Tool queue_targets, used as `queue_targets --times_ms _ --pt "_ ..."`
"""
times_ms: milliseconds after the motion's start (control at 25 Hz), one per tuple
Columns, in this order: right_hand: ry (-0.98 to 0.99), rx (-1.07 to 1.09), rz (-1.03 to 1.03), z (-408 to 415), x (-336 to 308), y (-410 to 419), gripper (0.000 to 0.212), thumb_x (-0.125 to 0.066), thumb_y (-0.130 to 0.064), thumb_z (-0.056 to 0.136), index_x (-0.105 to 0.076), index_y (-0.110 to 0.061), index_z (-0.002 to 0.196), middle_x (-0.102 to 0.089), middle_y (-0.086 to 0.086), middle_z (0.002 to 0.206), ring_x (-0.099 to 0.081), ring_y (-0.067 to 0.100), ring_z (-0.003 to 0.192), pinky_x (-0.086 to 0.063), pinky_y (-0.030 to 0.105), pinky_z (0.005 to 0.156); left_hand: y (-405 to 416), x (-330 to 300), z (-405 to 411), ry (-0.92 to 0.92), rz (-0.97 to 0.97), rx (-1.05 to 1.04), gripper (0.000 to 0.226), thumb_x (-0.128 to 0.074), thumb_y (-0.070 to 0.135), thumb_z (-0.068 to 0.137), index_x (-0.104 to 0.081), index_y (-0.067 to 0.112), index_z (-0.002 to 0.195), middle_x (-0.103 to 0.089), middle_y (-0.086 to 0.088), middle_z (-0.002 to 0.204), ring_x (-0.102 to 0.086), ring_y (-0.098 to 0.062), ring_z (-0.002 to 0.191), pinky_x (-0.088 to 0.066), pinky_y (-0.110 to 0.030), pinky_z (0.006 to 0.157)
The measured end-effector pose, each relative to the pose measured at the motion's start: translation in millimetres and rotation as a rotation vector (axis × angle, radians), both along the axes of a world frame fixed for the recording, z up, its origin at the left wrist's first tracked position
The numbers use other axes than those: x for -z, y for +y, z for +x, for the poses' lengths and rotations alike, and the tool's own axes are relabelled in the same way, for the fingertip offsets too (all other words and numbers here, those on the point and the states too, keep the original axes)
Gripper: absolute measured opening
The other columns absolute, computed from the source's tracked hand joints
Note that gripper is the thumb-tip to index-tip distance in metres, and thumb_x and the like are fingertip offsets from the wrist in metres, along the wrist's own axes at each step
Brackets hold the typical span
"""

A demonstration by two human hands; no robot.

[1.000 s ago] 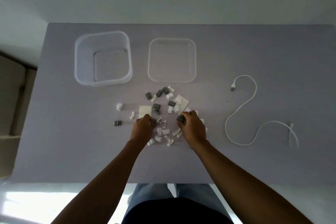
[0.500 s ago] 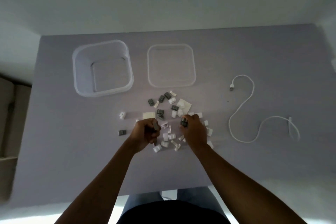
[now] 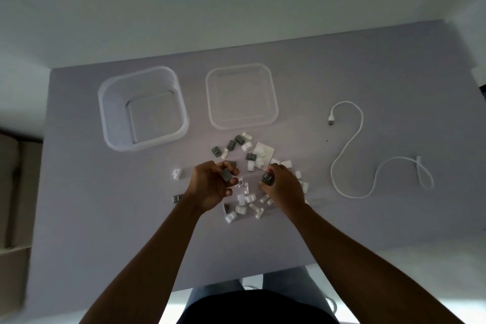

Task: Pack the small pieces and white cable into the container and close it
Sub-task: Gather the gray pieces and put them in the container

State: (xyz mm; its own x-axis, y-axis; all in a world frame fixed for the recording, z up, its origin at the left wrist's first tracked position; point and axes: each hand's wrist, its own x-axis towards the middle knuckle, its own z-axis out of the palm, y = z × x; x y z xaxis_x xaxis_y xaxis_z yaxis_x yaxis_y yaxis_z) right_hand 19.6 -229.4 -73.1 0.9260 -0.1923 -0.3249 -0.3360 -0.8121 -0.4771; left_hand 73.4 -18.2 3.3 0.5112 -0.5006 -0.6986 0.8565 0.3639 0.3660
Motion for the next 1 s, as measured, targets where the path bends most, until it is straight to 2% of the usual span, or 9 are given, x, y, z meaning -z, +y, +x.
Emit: queue_targets --times_ms 80,160,240,320,400,520,640,840,1000 --pt "-0.008 0.060 0.066 0.4 0.1 -0.2 0.039 -0.076 -0.039 0.075 -0.063 -0.021 0.106 -0.069 0.000 0.102 -0.064 0.019 0.094 -0.054 0.034 0.079 -1.0 3.8 5.9 0.032 0.148 -0.028 0.012 -0.044 0.017 0.079 -0.045 0.016 0.067 -0.045 -0.002 0.066 -0.041 -0.014 0.050 -0.026 -0.021 0.039" --pt "-0.091 0.189 0.262 1.5 -2.7 -0.4 0.033 -0.080 -0.032 0.073 -0.068 -0.017 0.099 -0.071 0.000 0.092 -0.065 0.016 0.083 -0.054 0.029 0.073 -0.6 11.7 11.2 0.013 0.381 0.059 0.022 -0.056 0.019 0.086 -0.044 0.017 0.068 -0.038 0.001 0.059 -0.035 -0.011 0.044 -0.022 -0.020 0.037" --pt "-0.082 0.490 0.707 4.8 -14.7 0.1 0.021 -0.081 -0.023 0.075 -0.072 -0.013 0.092 -0.070 0.001 0.081 -0.057 0.015 0.063 -0.046 0.027 0.057 -0.6 21.8 14.9 -0.205 0.776 0.293 0.023 -0.066 0.025 0.088 -0.052 0.012 0.076 -0.042 0.000 0.058 -0.039 -0.011 0.044 -0.027 -0.020 0.039" --pt "0.044 0.748 1.236 6.7 -30.5 0.0 0.015 -0.075 -0.019 0.081 -0.072 -0.011 0.093 -0.062 0.002 0.072 -0.042 0.012 0.053 -0.031 0.027 0.048 -1.9 30.5 16.2 -0.592 1.159 0.573 0.025 -0.073 0.032 0.084 -0.057 0.012 0.085 -0.053 0.002 0.066 -0.052 -0.014 0.057 -0.036 -0.021 0.048" --pt "0.139 0.806 1.512 5.5 -39.7 -2.0 0.021 -0.066 -0.023 0.085 -0.069 -0.010 0.101 -0.058 0.000 0.071 -0.040 0.010 0.054 -0.029 0.025 0.051 -5.6 35.9 17.8 -0.849 1.250 0.782 0.036 -0.073 0.036 0.083 -0.056 0.016 0.107 -0.063 -0.004 0.085 -0.062 -0.023 0.076 -0.047 -0.028 0.061" --pt "0.183 0.760 1.683 5.6 -46.8 -6.2 0.029 -0.051 -0.027 0.085 -0.067 -0.009 0.101 -0.061 0.006 0.078 -0.043 0.014 0.058 -0.028 0.027 0.053 -8.9 48.6 24.2 -0.949 1.233 0.946 0.061 -0.073 0.040 0.081 -0.042 0.019 0.130 -0.068 -0.014 0.110 -0.066 -0.034 0.097 -0.055 -0.042 0.080" --pt "0.213 0.743 1.584 12.1 -48.7 -7.8 0.027 -0.045 -0.028 0.089 -0.062 -0.008 0.081 -0.055 0.009 0.073 -0.042 0.016 0.055 -0.025 0.025 0.049 -11.2 57.5 27.2 -0.992 1.248 0.994 0.055 -0.073 0.043 0.081 -0.043 0.022 0.123 -0.067 -0.014 0.111 -0.066 -0.033 0.097 -0.056 -0.043 0.081" --pt "0.002 0.440 0.703 26.7 -33.3 2.0 0.035 -0.064 -0.026 0.092 -0.064 -0.012 0.060 -0.056 -0.007 0.048 -0.049 0.007 0.044 -0.039 0.024 0.050 -16.6 68.2 26.2 -1.053 1.209 0.981 0.033 -0.062 0.037 0.091 -0.045 0.017 0.110 -0.066 -0.013 0.101 -0.065 -0.032 0.089 -0.052 -0.039 0.072" --pt "-0.163 0.096 0.286 47.2 -25.6 14.2 0.017 -0.069 -0.024 0.088 -0.074 -0.008 0.088 -0.073 0.007 0.083 -0.064 0.017 0.072 -0.052 0.029 0.069 -13.0 74.4 24.7 -1.001 1.169 0.875 0.025 -0.058 0.035 0.094 -0.050 0.013 0.102 -0.062 -0.009 0.092 -0.059 -0.022 0.076 -0.043 -0.028 0.065"
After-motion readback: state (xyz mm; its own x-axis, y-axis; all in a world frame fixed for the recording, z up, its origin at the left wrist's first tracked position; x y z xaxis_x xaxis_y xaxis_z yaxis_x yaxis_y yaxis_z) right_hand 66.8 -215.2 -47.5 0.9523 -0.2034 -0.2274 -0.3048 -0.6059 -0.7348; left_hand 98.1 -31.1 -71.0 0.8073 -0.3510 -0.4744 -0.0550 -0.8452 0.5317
